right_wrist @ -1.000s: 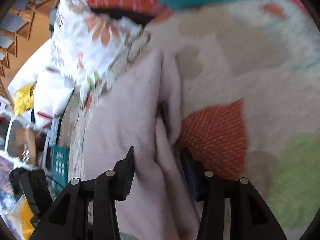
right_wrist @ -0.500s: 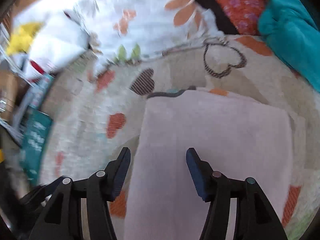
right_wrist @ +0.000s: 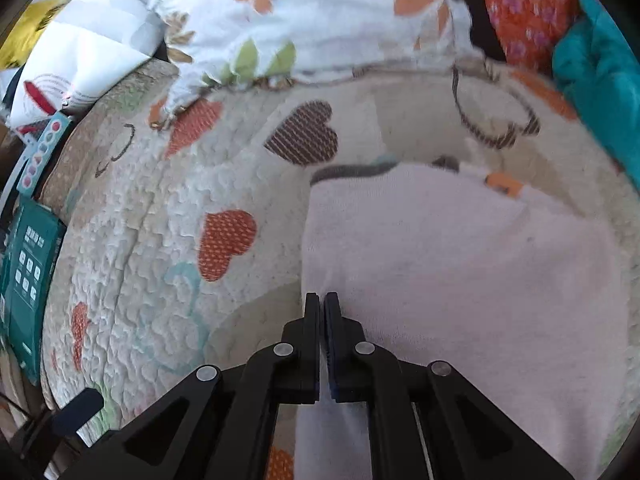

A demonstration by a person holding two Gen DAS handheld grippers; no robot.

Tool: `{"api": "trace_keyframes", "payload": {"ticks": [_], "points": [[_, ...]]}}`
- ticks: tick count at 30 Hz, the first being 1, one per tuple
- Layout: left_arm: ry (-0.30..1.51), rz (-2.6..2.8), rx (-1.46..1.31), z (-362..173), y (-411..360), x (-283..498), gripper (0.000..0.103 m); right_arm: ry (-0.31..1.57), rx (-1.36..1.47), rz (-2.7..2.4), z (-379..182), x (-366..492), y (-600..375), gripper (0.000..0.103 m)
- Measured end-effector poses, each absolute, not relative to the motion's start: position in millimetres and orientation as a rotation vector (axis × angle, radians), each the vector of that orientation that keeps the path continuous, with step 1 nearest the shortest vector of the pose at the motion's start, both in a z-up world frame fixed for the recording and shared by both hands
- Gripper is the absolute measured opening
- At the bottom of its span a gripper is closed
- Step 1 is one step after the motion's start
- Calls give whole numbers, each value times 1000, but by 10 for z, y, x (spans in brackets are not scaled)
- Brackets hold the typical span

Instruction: Fold small clothes

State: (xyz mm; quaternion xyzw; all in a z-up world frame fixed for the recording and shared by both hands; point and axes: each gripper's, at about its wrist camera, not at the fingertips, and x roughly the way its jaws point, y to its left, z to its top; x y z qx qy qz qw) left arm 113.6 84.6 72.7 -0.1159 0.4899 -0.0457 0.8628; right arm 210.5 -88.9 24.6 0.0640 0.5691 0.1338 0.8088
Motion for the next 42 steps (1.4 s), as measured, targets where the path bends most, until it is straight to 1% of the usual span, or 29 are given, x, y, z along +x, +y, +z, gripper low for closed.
{"api": "trace_keyframes", "payload": {"ticks": [2, 5, 7, 9, 11, 14, 17, 20, 21, 22, 25, 27, 28, 30, 31, 33, 36, 39, 42], "points": [[1036, -95, -250, 698, 841, 1151, 53, 1211, 184, 323, 264, 2102, -982, 6], [1038, -106, -259, 684, 813, 1162, 53, 1120, 258, 363, 559, 1951, -1254, 11], [1034, -119, -257, 686, 741, 1163, 53, 1070, 246, 340, 748, 1817, -1501, 15], [1032, -138, -251, 672, 636, 1154, 54, 1067, 220, 304, 800, 1732, -1705, 15], [1027, -168, -243, 650, 483, 1119, 55, 1083, 206, 250, 754, 1650, -1953, 15], [1025, -234, -188, 579, 161, 1057, 55, 1135, 222, 150, 535, 1627, -2297, 16], [1043, -290, -122, 468, -136, 1008, 56, 1125, 276, 115, 395, 1677, -2501, 16], [1067, -299, -72, 347, -318, 969, 59, 1112, 323, 88, 330, 1817, -2619, 16], [1068, -298, -60, 331, -347, 956, 60, 1106, 311, 56, 322, 1883, -2636, 18], [1069, -295, -40, 320, -373, 947, 61, 1112, 281, 23, 302, 1937, -2629, 22], [1079, -289, -13, 310, -404, 947, 65, 1119, 246, 10, 267, 2064, -2606, 26], [1096, -273, -10, 278, -373, 957, 76, 1122, 227, 10, 317, 2091, -2611, 26], [1109, -261, -11, 257, -358, 975, 79, 1109, 215, 11, 385, 2085, -2596, 27], [1144, -246, -49, 190, -292, 1013, 90, 1027, 218, 23, 638, 1940, -2607, 27], [1160, -243, -69, 159, -268, 1023, 92, 1001, 237, 42, 741, 1844, -2614, 27], [1180, -249, -122, 118, -205, 1028, 93, 986, 261, 77, 868, 1668, -2595, 27], [1171, -246, -102, 141, -227, 978, 93, 991, 287, 138, 947, 1277, -2537, 27], [1154, -247, -75, 154, -272, 854, 93, 1024, 345, 201, 827, 867, -2526, 27], [1138, -242, -80, 143, -269, 734, 93, 1101, 370, 215, 549, 565, -2556, 27]]}}
